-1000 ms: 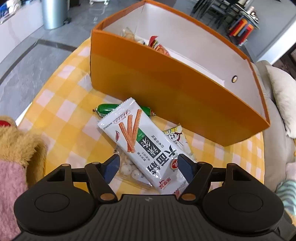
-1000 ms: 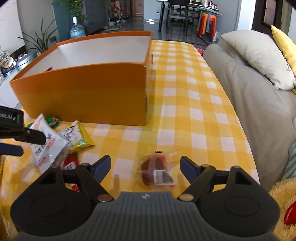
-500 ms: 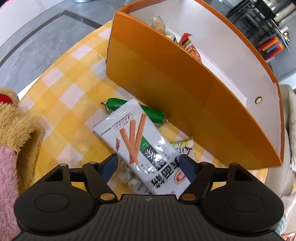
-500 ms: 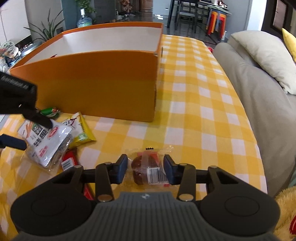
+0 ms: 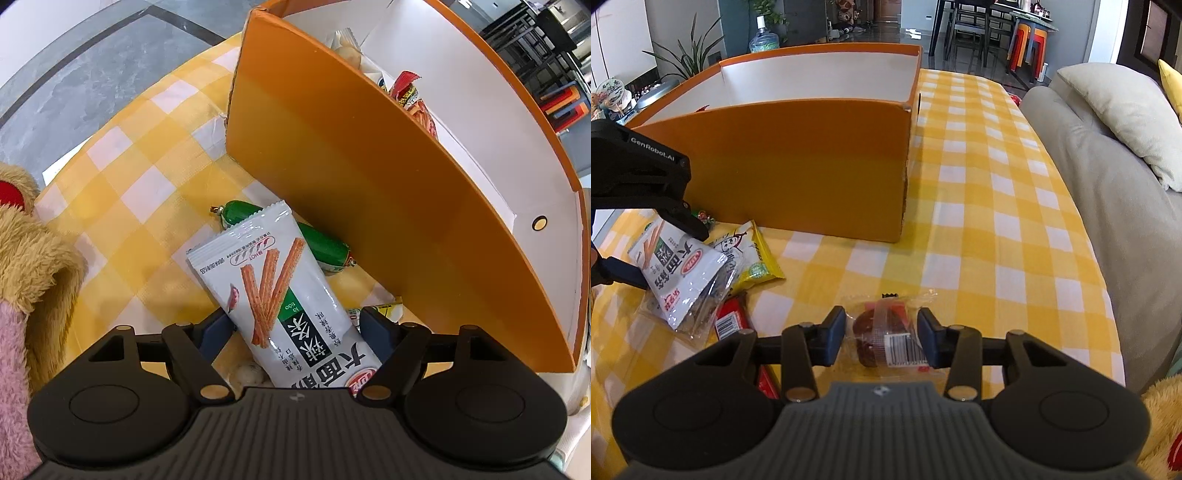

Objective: Organize snacks
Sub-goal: 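Grasp white stick-snack packet with left tool while right tool grasps wrapped brown treat, then carry both packets into the orange box and open both tools to release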

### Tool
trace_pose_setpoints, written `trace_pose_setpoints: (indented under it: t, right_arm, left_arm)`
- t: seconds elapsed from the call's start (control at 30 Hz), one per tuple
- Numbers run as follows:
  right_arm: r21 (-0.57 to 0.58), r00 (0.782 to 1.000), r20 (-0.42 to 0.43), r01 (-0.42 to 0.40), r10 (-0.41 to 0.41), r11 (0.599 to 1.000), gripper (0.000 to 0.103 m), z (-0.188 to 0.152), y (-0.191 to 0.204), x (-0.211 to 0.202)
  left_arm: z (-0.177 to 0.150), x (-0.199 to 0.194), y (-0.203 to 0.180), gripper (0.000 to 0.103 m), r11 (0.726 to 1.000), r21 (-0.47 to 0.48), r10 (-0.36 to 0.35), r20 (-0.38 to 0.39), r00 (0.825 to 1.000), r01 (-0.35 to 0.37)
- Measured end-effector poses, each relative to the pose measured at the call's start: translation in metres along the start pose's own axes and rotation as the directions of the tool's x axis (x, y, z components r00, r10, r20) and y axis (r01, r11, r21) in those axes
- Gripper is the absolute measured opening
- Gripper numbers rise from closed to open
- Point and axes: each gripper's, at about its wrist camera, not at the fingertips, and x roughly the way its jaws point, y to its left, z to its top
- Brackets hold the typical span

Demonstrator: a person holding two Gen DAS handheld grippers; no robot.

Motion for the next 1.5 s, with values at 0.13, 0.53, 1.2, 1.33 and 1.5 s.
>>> trace_pose_setpoints:
  t: [0.13,0.53,1.2,1.33,1.5]
  right_arm:
    - [-0.001,1.0,0.0,0.002,-0.002,1.0,0.041,0.0,0.0,0.0]
    - [0.037,1.0,0.024,-0.007,0.006,0.999,0.038,0.001,-0.004,-0.011]
    - [-0.051,0.976,0.216,-0.017,0.028,0.999,0.037,0.021,0.024,-0.093]
    - [-0.069,0.967,0.249,-0.029,0.046,0.997,0.037,0.031,0.029,-0.103]
    - [-0.099,0.953,0.294,-0.041,0.069,0.994,0.037,0.052,0.034,-0.115]
  left_arm:
    - [0.0,-0.002,0.002,0.079,0.999,0.048,-0.004,0.007,1.0,0.003]
    - [-0.015,-0.022,0.012,0.071,0.987,0.158,-0.036,0.017,0.999,0.033]
    - [-0.036,-0.109,-0.004,0.07,0.869,0.453,-0.265,0.089,0.96,0.198]
    - [-0.032,-0.128,-0.012,0.07,0.826,0.531,-0.302,0.127,0.945,0.192]
    - [-0.02,-0.147,-0.028,0.07,0.773,0.618,-0.311,0.17,0.935,0.145]
